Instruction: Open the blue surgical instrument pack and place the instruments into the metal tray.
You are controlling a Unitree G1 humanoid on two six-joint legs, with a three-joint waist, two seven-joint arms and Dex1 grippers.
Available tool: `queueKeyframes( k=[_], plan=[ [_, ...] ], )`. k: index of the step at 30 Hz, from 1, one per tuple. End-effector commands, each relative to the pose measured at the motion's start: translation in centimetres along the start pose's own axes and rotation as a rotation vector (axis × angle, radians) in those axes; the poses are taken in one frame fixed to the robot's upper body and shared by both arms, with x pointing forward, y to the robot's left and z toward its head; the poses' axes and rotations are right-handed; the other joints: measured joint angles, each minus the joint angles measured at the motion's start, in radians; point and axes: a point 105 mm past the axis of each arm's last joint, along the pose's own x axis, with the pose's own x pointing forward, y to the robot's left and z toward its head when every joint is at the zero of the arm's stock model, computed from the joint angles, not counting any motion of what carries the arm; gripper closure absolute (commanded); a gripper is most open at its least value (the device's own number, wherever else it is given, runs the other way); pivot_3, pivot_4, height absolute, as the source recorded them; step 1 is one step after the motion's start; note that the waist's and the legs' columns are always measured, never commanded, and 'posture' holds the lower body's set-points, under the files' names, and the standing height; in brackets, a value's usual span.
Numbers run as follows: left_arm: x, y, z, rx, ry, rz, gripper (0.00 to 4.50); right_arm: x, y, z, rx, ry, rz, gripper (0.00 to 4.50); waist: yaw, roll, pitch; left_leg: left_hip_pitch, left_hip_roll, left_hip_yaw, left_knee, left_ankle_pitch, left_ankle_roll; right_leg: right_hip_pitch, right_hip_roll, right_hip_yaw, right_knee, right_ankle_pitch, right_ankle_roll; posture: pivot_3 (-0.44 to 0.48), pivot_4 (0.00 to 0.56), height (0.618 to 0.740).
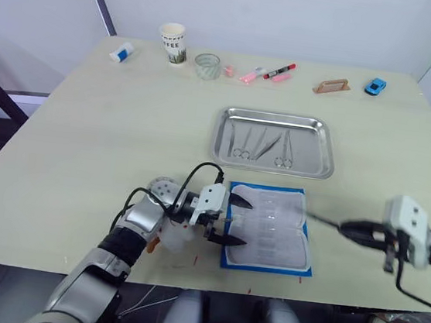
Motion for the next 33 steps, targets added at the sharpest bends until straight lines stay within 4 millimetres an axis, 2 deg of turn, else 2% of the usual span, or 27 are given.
queueKeyframes(
  k=[1, 5, 7, 10, 19, 28, 33],
  plan=[
    [0.0, -0.7, -1.7, -0.052, 0.057, 0.002, 0.00, 1.2, -1.9, 1.7, 0.038, -0.045, -0.156, 4.46, 0.001, -0.001, 0.000, 0.000, 0.000, 0.000, 0.000, 0.000, 0.000, 0.000, 0.000, 0.000, 0.000, 0.000, 0.000, 0.000, 0.150, 0.740],
    [0.2, -0.7, -1.6, -0.051, 0.050, 0.009, 0.00, 3.4, -4.7, 2.1, 0.148, -0.015, -0.353, 4.46, 0.001, 0.000, 0.000, -0.001, 0.000, 0.000, 0.000, 0.000, 0.000, -0.001, 0.000, 0.000, 0.000, 0.000, 0.000, 0.000, 0.150, 0.740],
    [0.1, -0.7, -1.6, -0.053, 0.049, 0.013, 0.00, 5.4, -5.5, 3.0, 0.298, -0.050, -0.375, 4.46, -0.004, 0.000, 0.000, 0.000, 0.000, 0.001, 0.000, 0.000, 0.000, -0.001, -0.001, 0.001, 0.001, 0.000, 0.000, 0.000, 0.150, 0.740],
    [0.2, -0.7, -1.6, -0.057, 0.048, 0.019, 0.00, 7.2, -7.2, 3.4, 0.443, -0.036, -0.468, 4.46, -0.004, 0.001, 0.000, 0.000, 0.000, 0.001, -0.001, 0.000, 0.000, -0.002, 0.000, 0.001, 0.002, 0.000, 0.000, 0.000, 0.150, 0.740],
    [0.3, -0.6, -1.6, -0.065, 0.048, 0.032, 0.00, 10.1, -11.4, 3.1, 0.668, -0.032, -0.756, 4.46, -0.003, 0.002, 0.000, -0.002, -0.001, 0.001, -0.001, 0.000, 0.000, -0.003, -0.001, 0.002, 0.002, 0.000, 0.000, 0.000, 0.150, 0.740],
    [0.4, -0.7, -1.8, -0.071, 0.048, 0.036, 0.00, 13.1, -10.9, 2.9, 0.725, -0.046, -0.762, 4.46, -0.008, 0.003, 0.000, -0.002, -0.001, 0.001, -0.001, 0.000, 0.000, -0.003, -0.001, 0.002, 0.002, 0.000, 0.000, 0.000, 0.150, 0.740],
    [0.3, -0.8, -1.8, -0.073, 0.049, 0.038, 0.00, 13.9, -10.6, 2.6, 0.732, -0.050, -0.766, 4.46, -0.009, 0.003, 0.000, -0.002, -0.001, 0.000, -0.001, 0.000, 0.000, -0.003, -0.001, 0.002, 0.002, 0.000, 0.000, 0.000, 0.150, 0.740]
  ],
)
